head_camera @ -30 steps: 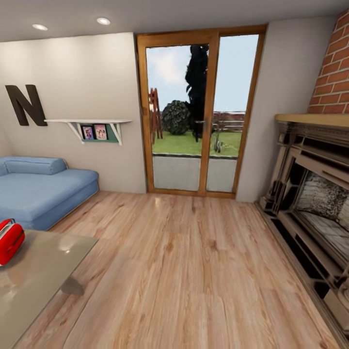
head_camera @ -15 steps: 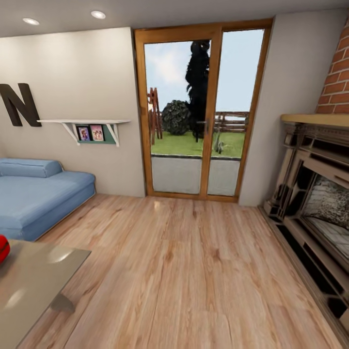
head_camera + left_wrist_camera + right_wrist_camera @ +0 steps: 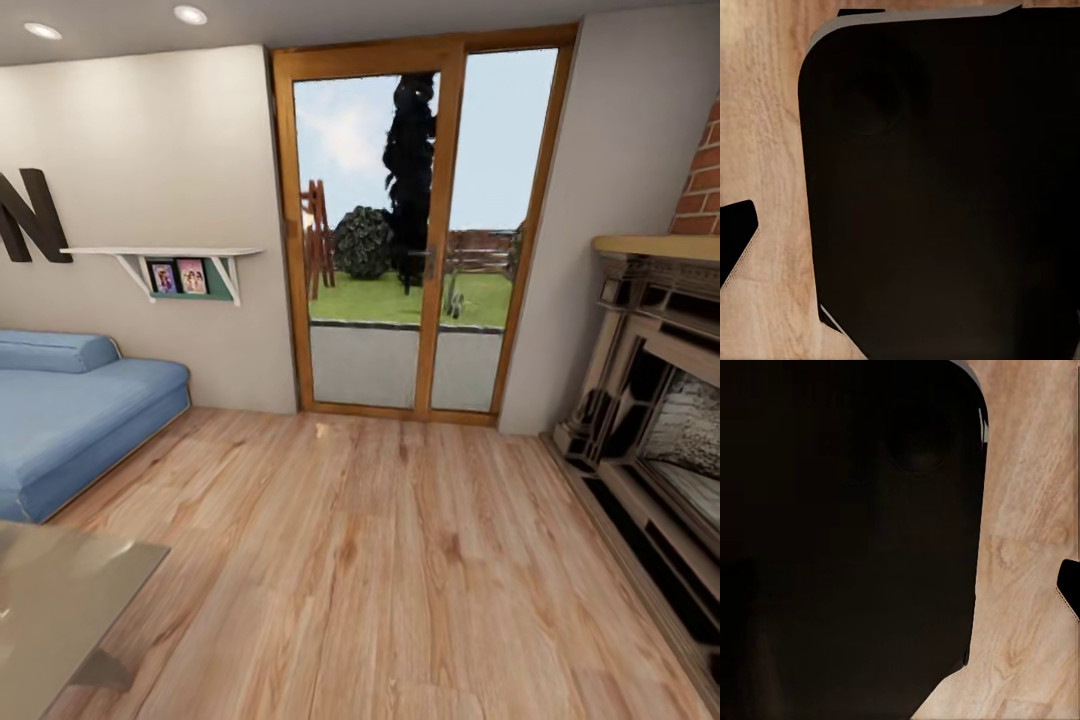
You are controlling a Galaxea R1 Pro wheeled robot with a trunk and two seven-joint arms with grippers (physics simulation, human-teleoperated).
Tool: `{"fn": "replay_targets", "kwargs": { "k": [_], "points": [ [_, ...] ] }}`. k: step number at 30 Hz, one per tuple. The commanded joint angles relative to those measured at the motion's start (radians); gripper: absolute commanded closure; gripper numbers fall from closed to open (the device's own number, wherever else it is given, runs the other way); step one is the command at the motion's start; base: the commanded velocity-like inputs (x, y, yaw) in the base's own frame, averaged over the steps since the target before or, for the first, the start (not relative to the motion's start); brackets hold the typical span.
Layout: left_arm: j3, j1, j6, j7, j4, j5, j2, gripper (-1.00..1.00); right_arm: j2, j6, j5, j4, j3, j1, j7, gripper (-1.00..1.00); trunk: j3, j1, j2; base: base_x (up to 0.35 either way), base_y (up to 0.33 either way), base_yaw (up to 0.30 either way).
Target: Turn on the radio receiver that's on the table in the living room.
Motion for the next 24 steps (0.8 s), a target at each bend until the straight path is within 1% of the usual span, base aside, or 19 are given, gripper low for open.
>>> {"fn": "replay_targets", "kwargs": {
  "k": [1,5,6,7,20,24],
  "points": [
    [0.0,0.0,0.0,0.0,0.0,0.0,0.0,-1.0,0.0,0.0,0.0,0.0,0.0,0.0,0.0,-1.0,0.0,0.0,0.0,0.323,0.0,0.0],
    [0.0,0.0,0.0,0.0,0.0,0.008,0.001,-1.0,0.0,0.0,0.0,0.0,0.0,0.0,0.0,-1.0,0.0,0.0,0.0,0.324,0.0,0.0],
    [0.0,0.0,0.0,0.0,0.0,0.023,0.001,-1.0,0.0,0.0,0.0,0.0,0.0,0.0,0.0,-1.0,0.0,0.0,0.0,0.324,0.0,0.0],
    [0.0,0.0,0.0,0.0,0.0,0.028,0.001,-1.0,0.0,0.0,0.0,0.0,0.0,0.0,0.0,-1.0,0.0,0.0,0.0,0.324,0.0,0.0],
    [0.0,0.0,0.0,0.0,0.0,0.034,0.002,-1.0,0.0,0.0,0.0,0.0,0.0,0.0,0.0,-1.0,0.0,0.0,0.0,0.324,0.0,0.0],
    [0.0,0.0,0.0,0.0,0.0,0.048,0.003,-1.0,0.0,0.0,0.0,0.0,0.0,0.0,0.0,-1.0,0.0,0.0,0.0,0.324,0.0,0.0]
  ]
}}
